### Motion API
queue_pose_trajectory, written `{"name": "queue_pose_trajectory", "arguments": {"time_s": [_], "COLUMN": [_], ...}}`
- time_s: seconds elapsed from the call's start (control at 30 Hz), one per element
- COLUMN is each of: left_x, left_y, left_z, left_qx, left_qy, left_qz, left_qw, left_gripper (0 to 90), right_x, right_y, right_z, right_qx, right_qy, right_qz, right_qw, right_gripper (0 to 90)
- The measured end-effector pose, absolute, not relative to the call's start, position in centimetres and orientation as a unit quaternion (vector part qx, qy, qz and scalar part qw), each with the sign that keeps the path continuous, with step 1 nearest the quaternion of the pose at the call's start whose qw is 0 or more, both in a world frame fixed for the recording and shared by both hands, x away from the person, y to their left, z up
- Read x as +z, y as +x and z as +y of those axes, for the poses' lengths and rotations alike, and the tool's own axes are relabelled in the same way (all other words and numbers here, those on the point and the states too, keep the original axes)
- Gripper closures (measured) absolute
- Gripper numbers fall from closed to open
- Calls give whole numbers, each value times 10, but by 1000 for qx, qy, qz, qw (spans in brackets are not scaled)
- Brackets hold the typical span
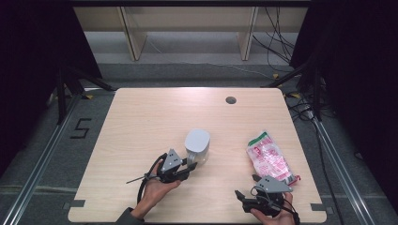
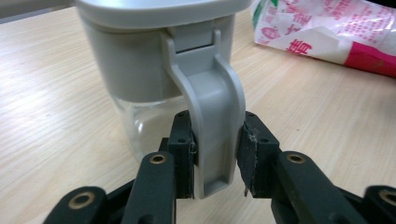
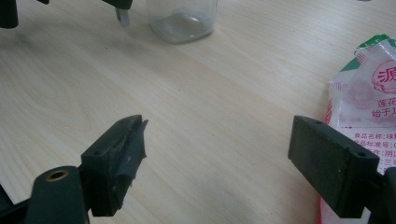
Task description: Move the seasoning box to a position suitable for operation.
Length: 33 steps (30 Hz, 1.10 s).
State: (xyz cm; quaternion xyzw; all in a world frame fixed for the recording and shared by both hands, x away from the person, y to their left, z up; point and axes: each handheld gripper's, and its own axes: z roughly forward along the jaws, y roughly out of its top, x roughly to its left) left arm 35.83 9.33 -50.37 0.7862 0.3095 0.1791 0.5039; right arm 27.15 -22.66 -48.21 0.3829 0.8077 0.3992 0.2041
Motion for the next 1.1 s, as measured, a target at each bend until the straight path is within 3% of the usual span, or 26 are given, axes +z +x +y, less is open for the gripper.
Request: {"name": "queue_pose_trajectory", "arguments": {"time_s": [0.57, 1.1], "left_x": [-507, -508], "left_y": [376, 395], "left_z": [125, 125], "left_qx": [239, 267], "left_qy": [766, 756], "left_qz": [346, 357], "left_qw": [487, 480], "left_gripper": [678, 694], "right_x": [-483, -482], "right_y": [272, 271], "right_z": [-226, -224], "right_qx": [403, 396], "right_qy": [380, 381], "right_qz": [810, 811], "right_qw": [194, 200], "right_gripper": [196, 196]}}
